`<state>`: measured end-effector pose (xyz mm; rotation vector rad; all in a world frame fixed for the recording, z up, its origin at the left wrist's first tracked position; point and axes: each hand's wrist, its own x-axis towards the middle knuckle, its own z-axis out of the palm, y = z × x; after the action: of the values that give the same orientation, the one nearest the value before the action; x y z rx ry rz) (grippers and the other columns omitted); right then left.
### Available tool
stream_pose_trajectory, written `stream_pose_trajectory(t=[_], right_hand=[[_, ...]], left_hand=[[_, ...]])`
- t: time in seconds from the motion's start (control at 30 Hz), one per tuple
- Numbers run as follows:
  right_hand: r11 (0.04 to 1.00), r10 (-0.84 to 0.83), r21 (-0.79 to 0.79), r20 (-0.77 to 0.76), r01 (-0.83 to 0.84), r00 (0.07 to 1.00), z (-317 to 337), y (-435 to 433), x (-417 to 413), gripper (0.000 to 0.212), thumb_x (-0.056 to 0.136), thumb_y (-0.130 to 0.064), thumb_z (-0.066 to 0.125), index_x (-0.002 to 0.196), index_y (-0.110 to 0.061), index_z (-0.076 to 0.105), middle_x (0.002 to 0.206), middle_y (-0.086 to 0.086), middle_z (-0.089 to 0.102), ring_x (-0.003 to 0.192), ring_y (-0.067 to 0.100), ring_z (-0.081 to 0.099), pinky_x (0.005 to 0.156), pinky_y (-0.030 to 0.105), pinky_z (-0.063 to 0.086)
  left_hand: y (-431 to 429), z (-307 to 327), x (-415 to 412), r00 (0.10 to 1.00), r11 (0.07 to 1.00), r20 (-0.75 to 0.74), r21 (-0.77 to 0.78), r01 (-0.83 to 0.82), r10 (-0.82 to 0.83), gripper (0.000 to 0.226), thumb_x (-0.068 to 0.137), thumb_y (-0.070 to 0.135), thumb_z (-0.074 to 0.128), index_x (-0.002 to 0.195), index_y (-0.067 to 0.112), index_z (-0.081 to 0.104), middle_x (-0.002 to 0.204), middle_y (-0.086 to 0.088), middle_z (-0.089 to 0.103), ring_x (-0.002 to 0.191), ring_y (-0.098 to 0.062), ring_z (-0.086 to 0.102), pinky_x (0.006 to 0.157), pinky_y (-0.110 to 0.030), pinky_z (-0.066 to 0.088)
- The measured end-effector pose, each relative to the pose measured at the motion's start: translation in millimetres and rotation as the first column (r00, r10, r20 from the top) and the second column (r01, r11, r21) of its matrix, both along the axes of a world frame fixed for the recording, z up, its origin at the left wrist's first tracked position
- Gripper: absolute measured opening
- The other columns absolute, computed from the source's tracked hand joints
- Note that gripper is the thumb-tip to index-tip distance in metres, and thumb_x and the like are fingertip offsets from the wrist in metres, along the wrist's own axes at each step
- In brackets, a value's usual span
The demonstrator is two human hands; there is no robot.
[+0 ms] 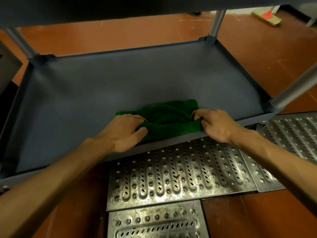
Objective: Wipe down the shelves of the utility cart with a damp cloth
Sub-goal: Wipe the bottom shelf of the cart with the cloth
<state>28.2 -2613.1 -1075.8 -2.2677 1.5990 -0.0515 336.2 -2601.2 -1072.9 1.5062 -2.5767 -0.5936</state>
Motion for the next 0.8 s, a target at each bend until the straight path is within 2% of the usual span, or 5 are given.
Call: stream_pose_trajectory(t=[0.13,0.27,0.47,0.57,0.8], right_hand=[[1.000,-0.012,-0.006,0.017,0.012,1.000,5.8,0.4,5.9,0.028,0.094,-0.006,0.041,0.104,-0.019,0.063,0.091,0.002,0.064,0.081,0.023,0.057,0.072,0.032,0.037],[0.999,0.023,0.041,0.023,-0.024,0.999,10.7,-9.2,14.4,0.025,0.094,-0.005,0.040,0.082,-0.019,0.057,0.067,-0.005,0.050,0.067,0.018,0.050,0.068,0.034,0.039],[0.989,-0.035,0.144,0.045,0.028,0.998,9.7,-26.7,27.3,0.027,0.098,-0.010,0.036,0.104,-0.021,0.059,0.080,-0.001,0.057,0.074,0.019,0.053,0.065,0.031,0.038],[0.984,0.023,0.174,0.028,-0.028,0.999,8.3,-29.9,33.7,0.043,0.099,-0.013,0.033,0.129,-0.035,0.054,0.110,0.000,0.063,0.093,0.018,0.058,0.083,0.032,0.044],[0.979,0.063,0.191,0.038,-0.069,0.997,10.3,-26.8,48.4,0.044,0.101,-0.010,0.033,0.126,-0.029,0.064,0.128,-0.003,0.062,0.110,0.015,0.055,0.093,0.025,0.038]], left_hand=[[6.2,2.4,5.1,0.990,0.990,-0.081,0.093,-0.105,0.113,0.059,0.083,0.052,0.025,0.082,0.008,0.064,0.077,-0.006,0.064,0.069,-0.022,0.060,0.069,-0.044,0.050],[15.8,6.7,13.1,0.972,0.969,-0.142,0.188,-0.157,0.185,0.042,0.085,0.040,0.034,0.065,0.006,0.050,0.054,-0.004,0.046,0.049,-0.015,0.042,0.053,-0.032,0.034],[17.8,7.1,20.0,0.941,0.955,-0.232,0.220,-0.198,0.248,0.045,0.086,0.039,0.033,0.075,0.001,0.056,0.062,-0.019,0.055,0.049,-0.018,0.046,0.051,-0.035,0.036],[13.5,7.6,23.6,0.931,0.957,-0.254,0.194,-0.218,0.263,0.045,0.087,0.040,0.033,0.075,0.004,0.056,0.065,-0.019,0.059,0.058,-0.032,0.055,0.057,-0.046,0.042],[16.9,6.8,42.8,0.930,0.952,-0.244,0.204,-0.229,0.276,0.044,0.089,0.042,0.033,0.077,0.008,0.059,0.066,-0.018,0.061,0.059,-0.034,0.057,0.059,-0.050,0.045]])
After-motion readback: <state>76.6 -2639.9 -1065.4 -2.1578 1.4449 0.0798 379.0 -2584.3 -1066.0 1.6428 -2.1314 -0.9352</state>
